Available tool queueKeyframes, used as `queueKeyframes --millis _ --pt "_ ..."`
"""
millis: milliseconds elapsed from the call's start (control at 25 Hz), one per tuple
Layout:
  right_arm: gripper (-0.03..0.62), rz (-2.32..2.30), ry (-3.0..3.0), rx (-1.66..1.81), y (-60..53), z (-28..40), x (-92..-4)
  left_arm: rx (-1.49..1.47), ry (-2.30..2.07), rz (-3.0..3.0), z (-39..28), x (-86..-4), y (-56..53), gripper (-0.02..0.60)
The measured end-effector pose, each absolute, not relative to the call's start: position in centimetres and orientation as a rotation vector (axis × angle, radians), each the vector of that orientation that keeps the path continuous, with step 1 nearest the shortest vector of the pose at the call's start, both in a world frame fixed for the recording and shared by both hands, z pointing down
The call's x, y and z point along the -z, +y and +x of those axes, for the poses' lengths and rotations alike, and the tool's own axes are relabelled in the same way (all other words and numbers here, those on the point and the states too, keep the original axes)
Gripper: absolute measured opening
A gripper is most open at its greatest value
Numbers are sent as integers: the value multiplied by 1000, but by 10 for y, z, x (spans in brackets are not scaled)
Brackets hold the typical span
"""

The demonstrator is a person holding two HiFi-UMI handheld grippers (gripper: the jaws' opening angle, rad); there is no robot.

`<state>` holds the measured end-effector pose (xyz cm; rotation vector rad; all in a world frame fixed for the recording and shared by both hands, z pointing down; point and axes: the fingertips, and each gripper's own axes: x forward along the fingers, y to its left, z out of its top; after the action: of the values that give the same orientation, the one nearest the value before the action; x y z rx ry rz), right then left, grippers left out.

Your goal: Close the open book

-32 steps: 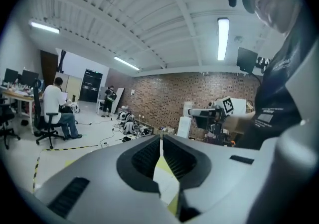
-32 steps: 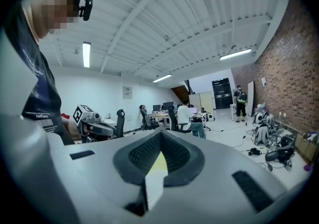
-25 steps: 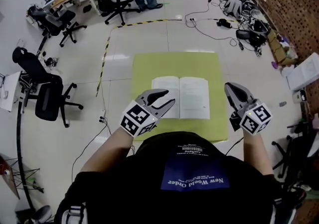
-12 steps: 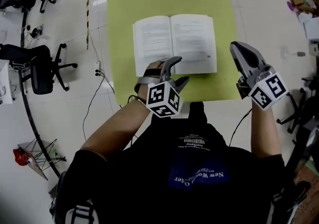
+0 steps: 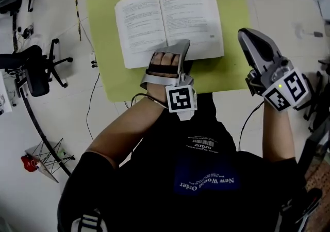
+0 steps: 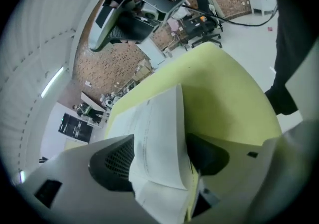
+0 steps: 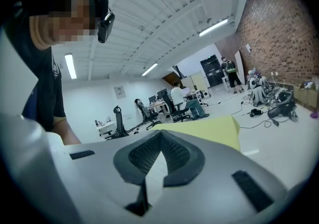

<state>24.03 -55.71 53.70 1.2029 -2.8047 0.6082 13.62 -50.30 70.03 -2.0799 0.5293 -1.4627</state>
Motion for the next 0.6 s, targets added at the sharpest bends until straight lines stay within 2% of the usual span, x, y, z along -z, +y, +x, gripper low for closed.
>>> queueKeyframes --millis 400,520,600 --pt "-17 1251 -2794 -617 -546 256 -536 1510 481 -2073 140 -707 -497 312" --pt "-17 1249 -2783 -610 -545 257 -535 1456 502 -2149 141 -699 -497 231" --pt "-17 1252 -2777 -612 -544 261 -534 1401 567 -2222 141 -686 -500 212"
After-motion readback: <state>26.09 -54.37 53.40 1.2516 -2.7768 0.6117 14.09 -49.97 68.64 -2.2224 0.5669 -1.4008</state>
